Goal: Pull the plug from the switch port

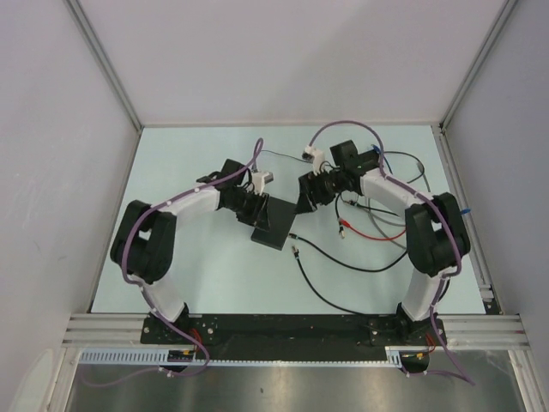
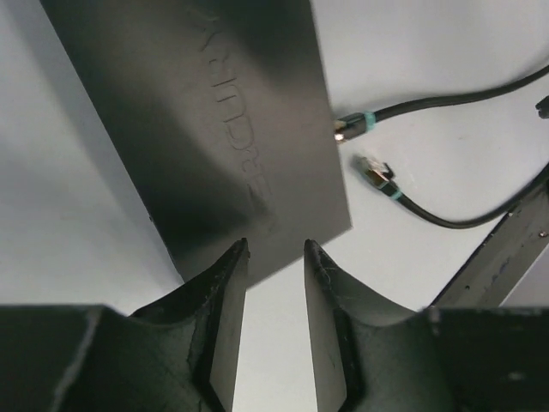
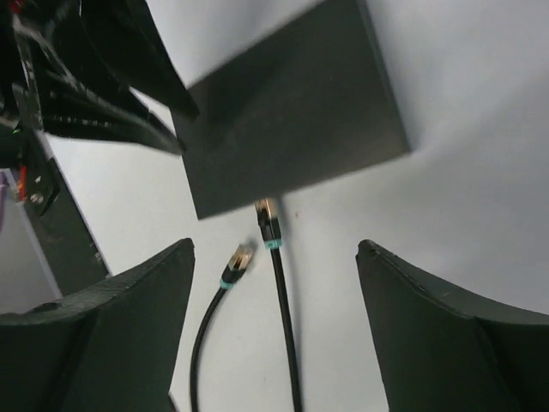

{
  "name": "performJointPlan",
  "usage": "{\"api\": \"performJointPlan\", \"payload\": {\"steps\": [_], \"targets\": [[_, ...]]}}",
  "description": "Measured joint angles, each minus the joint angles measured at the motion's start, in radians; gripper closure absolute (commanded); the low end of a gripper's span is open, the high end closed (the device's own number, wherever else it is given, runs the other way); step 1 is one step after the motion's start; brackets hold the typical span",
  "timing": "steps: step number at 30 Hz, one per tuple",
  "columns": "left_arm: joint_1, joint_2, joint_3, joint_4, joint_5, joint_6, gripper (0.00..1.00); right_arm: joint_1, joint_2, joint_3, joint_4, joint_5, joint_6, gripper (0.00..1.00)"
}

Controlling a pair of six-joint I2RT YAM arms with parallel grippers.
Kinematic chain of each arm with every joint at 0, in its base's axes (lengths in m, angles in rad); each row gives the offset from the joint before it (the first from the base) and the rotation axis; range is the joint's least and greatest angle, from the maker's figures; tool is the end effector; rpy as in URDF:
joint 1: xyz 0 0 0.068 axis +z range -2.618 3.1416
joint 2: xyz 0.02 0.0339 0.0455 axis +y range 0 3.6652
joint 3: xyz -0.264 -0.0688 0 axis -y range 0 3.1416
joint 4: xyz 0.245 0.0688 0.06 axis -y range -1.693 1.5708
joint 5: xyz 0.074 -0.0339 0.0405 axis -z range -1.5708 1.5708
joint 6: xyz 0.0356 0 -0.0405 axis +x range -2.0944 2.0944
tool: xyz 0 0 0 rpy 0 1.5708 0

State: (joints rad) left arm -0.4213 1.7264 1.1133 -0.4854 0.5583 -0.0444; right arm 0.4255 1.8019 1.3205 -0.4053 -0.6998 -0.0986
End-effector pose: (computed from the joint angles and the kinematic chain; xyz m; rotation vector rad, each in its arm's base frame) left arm 0.3055 -0.1576 0.1896 0.6823 2.5927 -0.8945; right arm 0.3452 0.1816 0.2318 -0.9226 2.2365 1.0028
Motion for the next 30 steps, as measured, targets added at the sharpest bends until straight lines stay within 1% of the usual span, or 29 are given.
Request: {"api": "performJointPlan", "payload": {"steps": [1, 2, 4, 8, 13, 18, 23, 27, 30], "targets": [[0.000, 0.027, 0.000, 0.012, 0.002, -0.003, 0.63, -0.011, 0.027, -0.010, -0.018, -0.026, 0.002, 0.27], [0.000, 0.050, 0.001, 0.019, 0.000, -0.007, 0.63, -0.019, 0.053, -0.012, -0.040, -0.053, -0.006, 0.33], [0.002, 0.094, 0.026, 0.015, 0.027, -0.020, 0.63, -0.035, 0.102, -0.002, -0.077, -0.095, -0.016, 0.35], [0.001, 0.140, 0.087, 0.018, 0.013, -0.017, 0.63, -0.042, 0.201, 0.012, -0.115, -0.175, -0.023, 0.37], [0.001, 0.139, 0.071, 0.043, 0.014, -0.018, 0.63, -0.019, 0.307, 0.042, -0.148, -0.269, -0.034, 0.40], [0.001, 0.124, 0.045, 0.076, 0.013, -0.018, 0.63, -0.008, 0.345, 0.060, -0.158, -0.334, -0.032, 0.41], [0.001, 0.124, 0.044, 0.080, 0.014, -0.018, 0.63, -0.008, 0.379, 0.085, -0.164, -0.365, -0.022, 0.44], [0.001, 0.124, 0.044, 0.081, 0.014, -0.018, 0.63, -0.004, 0.392, 0.098, -0.162, -0.364, 0.001, 0.47], [-0.001, 0.124, 0.044, 0.085, 0.014, -0.018, 0.63, 0.005, 0.397, 0.105, -0.162, -0.354, 0.014, 0.53]]}}
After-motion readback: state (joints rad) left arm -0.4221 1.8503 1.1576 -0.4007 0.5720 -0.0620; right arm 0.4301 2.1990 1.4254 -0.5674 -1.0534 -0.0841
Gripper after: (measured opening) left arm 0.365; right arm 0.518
